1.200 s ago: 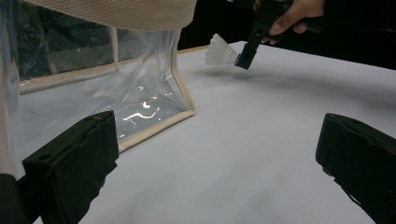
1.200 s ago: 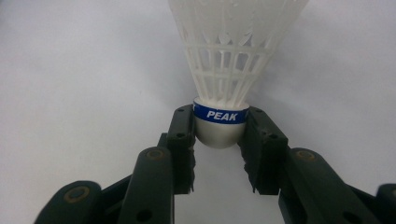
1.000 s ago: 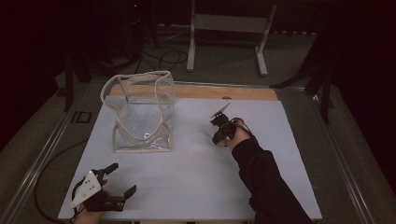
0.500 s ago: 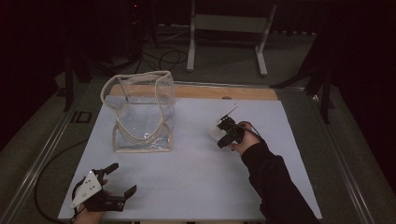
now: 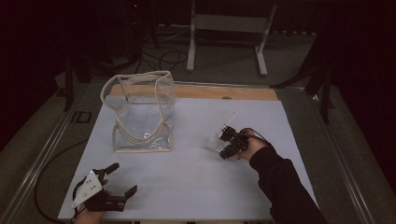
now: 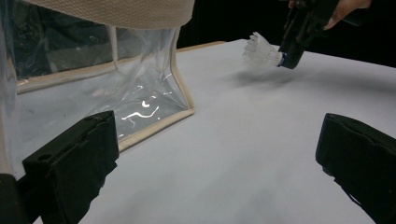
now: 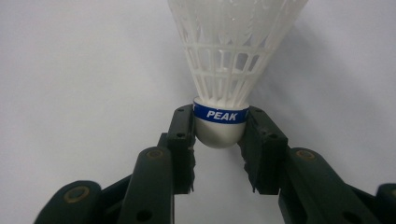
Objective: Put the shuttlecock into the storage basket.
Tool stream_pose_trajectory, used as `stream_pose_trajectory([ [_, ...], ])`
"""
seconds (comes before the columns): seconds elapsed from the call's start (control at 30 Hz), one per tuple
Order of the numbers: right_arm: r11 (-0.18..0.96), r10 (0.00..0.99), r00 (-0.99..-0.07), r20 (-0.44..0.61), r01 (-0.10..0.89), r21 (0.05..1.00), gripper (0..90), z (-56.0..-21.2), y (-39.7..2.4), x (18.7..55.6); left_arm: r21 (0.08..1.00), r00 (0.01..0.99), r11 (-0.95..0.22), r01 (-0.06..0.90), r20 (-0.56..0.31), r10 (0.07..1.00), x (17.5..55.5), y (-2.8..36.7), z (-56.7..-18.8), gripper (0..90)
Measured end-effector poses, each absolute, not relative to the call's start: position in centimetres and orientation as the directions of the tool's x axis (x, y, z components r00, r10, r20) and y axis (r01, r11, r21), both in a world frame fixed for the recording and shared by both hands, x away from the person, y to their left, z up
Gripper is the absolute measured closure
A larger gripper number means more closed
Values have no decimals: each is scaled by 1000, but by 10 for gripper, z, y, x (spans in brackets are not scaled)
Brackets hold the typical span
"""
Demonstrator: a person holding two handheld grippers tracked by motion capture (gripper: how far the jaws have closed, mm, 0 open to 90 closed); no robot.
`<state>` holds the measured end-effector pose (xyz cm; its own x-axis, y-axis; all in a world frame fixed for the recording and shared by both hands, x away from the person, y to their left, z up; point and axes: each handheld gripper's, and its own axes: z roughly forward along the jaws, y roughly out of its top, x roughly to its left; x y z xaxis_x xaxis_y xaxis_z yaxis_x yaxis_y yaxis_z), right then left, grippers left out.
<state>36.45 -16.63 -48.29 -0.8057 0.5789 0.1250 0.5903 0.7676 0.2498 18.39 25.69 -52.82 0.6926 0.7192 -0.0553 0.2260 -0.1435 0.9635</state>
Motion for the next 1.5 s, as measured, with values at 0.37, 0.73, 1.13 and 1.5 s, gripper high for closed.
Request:
stream_pose_trajectory([
  [0.37,860,439,-887,146,462,219,662,-488,-165,348,962,694,-146,229,-56,718,184,256,-528,3],
  [0.73,919,287,-952,109,306,249,661,-489,-166,329,959,704,-160,234,-54,708,185,253,-526,3],
  [1.13,952,142,-987,72,156,263,662,-478,-169,308,946,722,-207,248,-38,691,187,246,-517,3],
  [1.5,944,90,-994,55,103,314,662,-459,-169,298,925,727,-224,308,-76,682,193,240,-492,3],
])
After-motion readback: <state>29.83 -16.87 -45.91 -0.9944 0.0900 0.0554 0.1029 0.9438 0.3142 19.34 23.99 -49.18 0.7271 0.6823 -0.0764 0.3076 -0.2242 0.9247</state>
